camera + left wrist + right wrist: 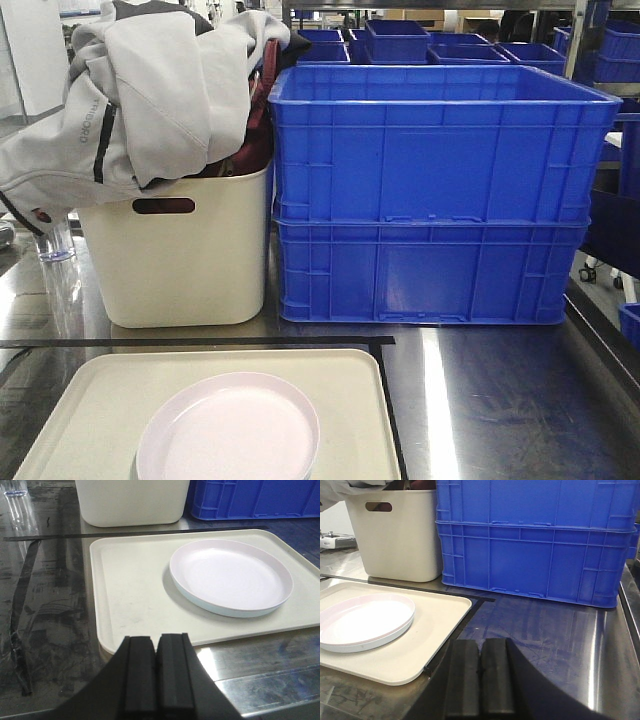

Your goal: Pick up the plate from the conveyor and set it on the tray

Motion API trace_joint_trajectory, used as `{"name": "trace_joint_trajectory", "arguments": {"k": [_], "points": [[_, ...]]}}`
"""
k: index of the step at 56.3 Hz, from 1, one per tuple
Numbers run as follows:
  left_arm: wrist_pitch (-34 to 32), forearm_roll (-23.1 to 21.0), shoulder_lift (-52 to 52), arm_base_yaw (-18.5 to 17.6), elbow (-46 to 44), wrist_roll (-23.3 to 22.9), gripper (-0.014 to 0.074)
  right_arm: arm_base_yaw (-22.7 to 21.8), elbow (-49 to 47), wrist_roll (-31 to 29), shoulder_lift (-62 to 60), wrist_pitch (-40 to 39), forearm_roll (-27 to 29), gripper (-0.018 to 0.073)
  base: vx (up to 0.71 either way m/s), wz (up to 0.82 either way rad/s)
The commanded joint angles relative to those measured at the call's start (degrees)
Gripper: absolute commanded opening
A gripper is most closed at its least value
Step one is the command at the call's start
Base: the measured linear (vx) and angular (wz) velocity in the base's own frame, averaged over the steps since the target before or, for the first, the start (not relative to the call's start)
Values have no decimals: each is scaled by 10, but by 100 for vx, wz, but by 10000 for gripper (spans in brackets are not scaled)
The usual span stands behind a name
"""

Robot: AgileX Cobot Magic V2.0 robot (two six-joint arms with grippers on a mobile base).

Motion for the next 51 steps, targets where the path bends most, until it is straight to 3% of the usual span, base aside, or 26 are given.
{"name": "trace_joint_trajectory", "arguments": {"k": [1,23,28,39,44,51], "points": [[-45,-8,7,-3,-14,-6,0,-2,-15,1,10,-43,-13,-9,0,0],[-64,-2,-5,-3,25,-5,0,-2,-15,1,10,-43,-13,-9,0,0],[-159,30,-38,-3,91,15,0,-2,-15,1,10,-43,-13,-9,0,0],[-380,31,-137,-2,277,15,1,-2,-15,1,10,-43,-13,-9,0,0],[-332,41,-131,0,271,22,1,-2,-15,1,9,-43,-13,-9,0,0],[-331,41,-132,0,272,23,1,-2,-15,1,11,-42,-13,-9,0,0]]}}
